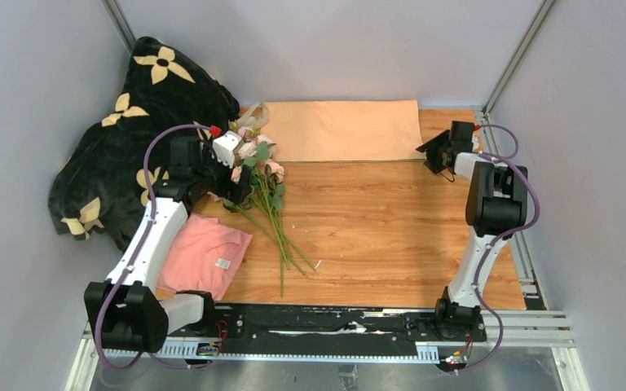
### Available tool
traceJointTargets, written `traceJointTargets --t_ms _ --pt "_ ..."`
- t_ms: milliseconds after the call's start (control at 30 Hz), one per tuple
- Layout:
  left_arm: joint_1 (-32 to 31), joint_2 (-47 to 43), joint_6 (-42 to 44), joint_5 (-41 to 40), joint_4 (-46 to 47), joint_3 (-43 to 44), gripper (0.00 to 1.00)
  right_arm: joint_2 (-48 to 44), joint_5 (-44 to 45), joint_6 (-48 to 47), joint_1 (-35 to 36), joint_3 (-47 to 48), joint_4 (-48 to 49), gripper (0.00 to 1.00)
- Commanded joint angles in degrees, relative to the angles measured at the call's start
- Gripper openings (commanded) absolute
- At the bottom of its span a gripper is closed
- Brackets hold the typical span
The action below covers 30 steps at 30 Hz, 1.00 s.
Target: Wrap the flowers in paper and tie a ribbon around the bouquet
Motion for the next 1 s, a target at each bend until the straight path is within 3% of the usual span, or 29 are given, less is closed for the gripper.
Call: traceJointTargets --t_ms 0,600,700,833,967 --pt "-0.41 1.31 -1.10 0.69 -1.49 2.01 0.99 3.31 1.08 4.14 0.15 0.96 0.46 0.58" --pt "-0.52 1.40 -3.56 0.54 1.99 0.20 0.98 13.62 -7.37 5.53 1.87 12.82 8.10 0.48" --pt "-0.51 1.53 -3.61 0.30 2.11 0.07 0.98 14.18 -8.03 5.36 2.31 14.33 8.15 0.38" --pt "-0.51 1.26 -3.60 0.07 2.05 0.10 0.98 12.33 -8.59 3.39 2.60 14.01 8.34 0.04" --pt "-0.56 0.85 -3.39 0.12 1.59 0.49 0.98 5.50 -8.28 -1.14 2.54 12.10 7.11 0.00"
